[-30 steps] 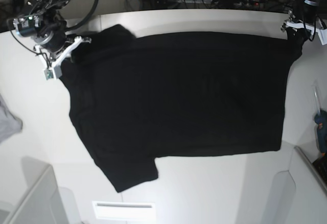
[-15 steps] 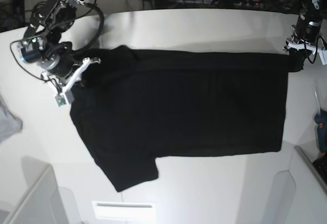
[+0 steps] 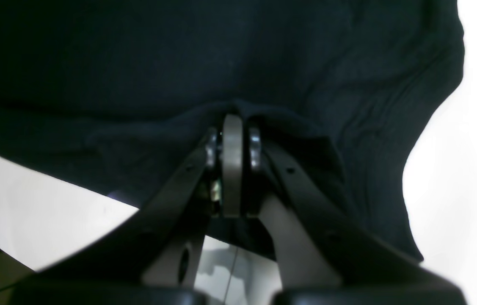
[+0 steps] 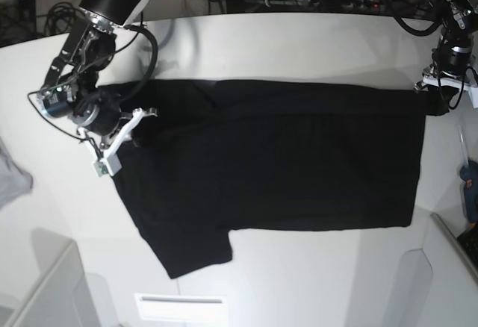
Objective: Fold the T-shirt properly
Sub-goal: 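Lift the shoulder corners and pull them toward the robot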
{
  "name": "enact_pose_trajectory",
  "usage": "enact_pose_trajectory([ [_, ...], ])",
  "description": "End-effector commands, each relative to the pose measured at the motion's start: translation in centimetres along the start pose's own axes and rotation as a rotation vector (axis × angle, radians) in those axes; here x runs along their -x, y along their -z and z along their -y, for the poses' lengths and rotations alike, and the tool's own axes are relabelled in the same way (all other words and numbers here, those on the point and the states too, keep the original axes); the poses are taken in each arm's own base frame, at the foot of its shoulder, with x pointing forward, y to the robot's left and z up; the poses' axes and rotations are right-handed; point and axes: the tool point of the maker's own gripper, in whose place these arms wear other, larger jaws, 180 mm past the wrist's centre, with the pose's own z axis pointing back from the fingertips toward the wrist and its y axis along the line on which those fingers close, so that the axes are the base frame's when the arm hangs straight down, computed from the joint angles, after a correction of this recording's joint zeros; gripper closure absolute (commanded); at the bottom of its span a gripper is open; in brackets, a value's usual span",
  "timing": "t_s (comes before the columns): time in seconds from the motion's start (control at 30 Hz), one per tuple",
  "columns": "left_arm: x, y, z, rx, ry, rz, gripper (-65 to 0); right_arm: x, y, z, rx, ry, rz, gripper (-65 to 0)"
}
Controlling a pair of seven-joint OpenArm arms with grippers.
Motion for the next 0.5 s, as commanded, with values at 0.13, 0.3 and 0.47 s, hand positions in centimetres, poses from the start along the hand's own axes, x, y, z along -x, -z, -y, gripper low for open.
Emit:
enact_pose_trajectory([
  [0.13,-1.3,0.6,-1.1,-0.042,-0.070,0.040,0.0,-2.3,0.2,-0.2,-0.019,0.000,0.082,0.0],
  [0.3,-1.9,1.2,-0.9,-0.035,-0.082,0.057,0.0,-2.5,0.7,-0.1,-0.026,0.037,0.085,0.0],
  [0.47,-1.7,2.1,-1.9,-0.081,-0.072,0.047,0.0,-3.0,0.7,-0.3,-0.031,0.041,0.109,0.0],
])
